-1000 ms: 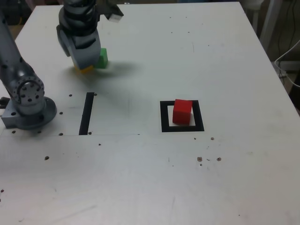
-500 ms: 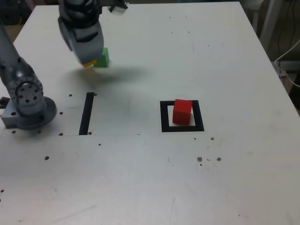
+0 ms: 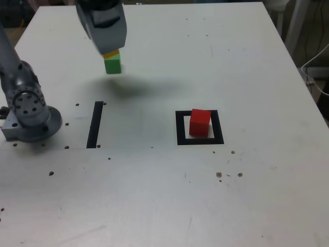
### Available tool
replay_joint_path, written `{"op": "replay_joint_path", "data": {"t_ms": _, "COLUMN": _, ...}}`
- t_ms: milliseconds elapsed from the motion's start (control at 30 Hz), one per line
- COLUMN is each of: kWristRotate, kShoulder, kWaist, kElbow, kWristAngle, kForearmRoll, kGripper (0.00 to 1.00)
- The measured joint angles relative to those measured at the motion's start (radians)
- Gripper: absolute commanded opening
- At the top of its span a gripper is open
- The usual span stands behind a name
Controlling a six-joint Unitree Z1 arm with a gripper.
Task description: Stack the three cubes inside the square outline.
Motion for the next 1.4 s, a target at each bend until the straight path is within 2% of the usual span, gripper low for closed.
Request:
{"op": "replay_joint_path", "data": {"t_ms": 133, "kWristRotate": -0.024, "kShoulder": 0.005, "kWaist": -0.022, "kElbow": -0.054, "kWristAngle": 0.0, "kForearmRoll": 0.062, "kGripper": 0.39}}
{"op": "replay_joint_path", "data": {"t_ms": 267, "kWristRotate": -0.103, "kShoulder": 0.035, "kWaist": -0.069, "kElbow": -0.116, "kWristAngle": 0.001, "kForearmRoll": 0.132, "kGripper": 0.39}}
{"op": "replay_joint_path", "data": {"t_ms": 600, "kWristRotate": -0.42, "kShoulder": 0.074, "kWaist": -0.211, "kElbow": -0.223, "kWristAngle": 0.032, "kForearmRoll": 0.277, "kGripper": 0.39}}
{"op": "replay_joint_path", "data": {"t_ms": 667, "kWristRotate": -0.485, "kShoulder": 0.083, "kWaist": -0.223, "kElbow": -0.235, "kWristAngle": 0.026, "kForearmRoll": 0.289, "kGripper": 0.39}}
{"op": "replay_joint_path", "data": {"t_ms": 767, "kWristRotate": -0.584, "kShoulder": 0.104, "kWaist": -0.261, "kElbow": -0.266, "kWristAngle": -0.009, "kForearmRoll": 0.314, "kGripper": 0.39}}
{"op": "replay_joint_path", "data": {"t_ms": 833, "kWristRotate": -0.596, "kShoulder": 0.113, "kWaist": -0.265, "kElbow": -0.27, "kWristAngle": -0.021, "kForearmRoll": 0.315, "kGripper": 0.38}}
{"op": "replay_joint_path", "data": {"t_ms": 933, "kWristRotate": -0.683, "kShoulder": 0.125, "kWaist": -0.275, "kElbow": -0.28, "kWristAngle": -0.077, "kForearmRoll": 0.32, "kGripper": 0.38}}
{"op": "replay_joint_path", "data": {"t_ms": 1033, "kWristRotate": -0.757, "kShoulder": 0.136, "kWaist": -0.29, "kElbow": -0.286, "kWristAngle": -0.111, "kForearmRoll": 0.327, "kGripper": 0.38}}
{"op": "replay_joint_path", "data": {"t_ms": 1167, "kWristRotate": -0.872, "kShoulder": 0.138, "kWaist": -0.315, "kElbow": -0.302, "kWristAngle": -0.122, "kForearmRoll": 0.344, "kGripper": 0.38}}
{"op": "replay_joint_path", "data": {"t_ms": 1400, "kWristRotate": -1.111, "kShoulder": 0.18, "kWaist": -0.38, "kElbow": -0.373, "kWristAngle": -0.112, "kForearmRoll": 0.363, "kGripper": 0.38}}
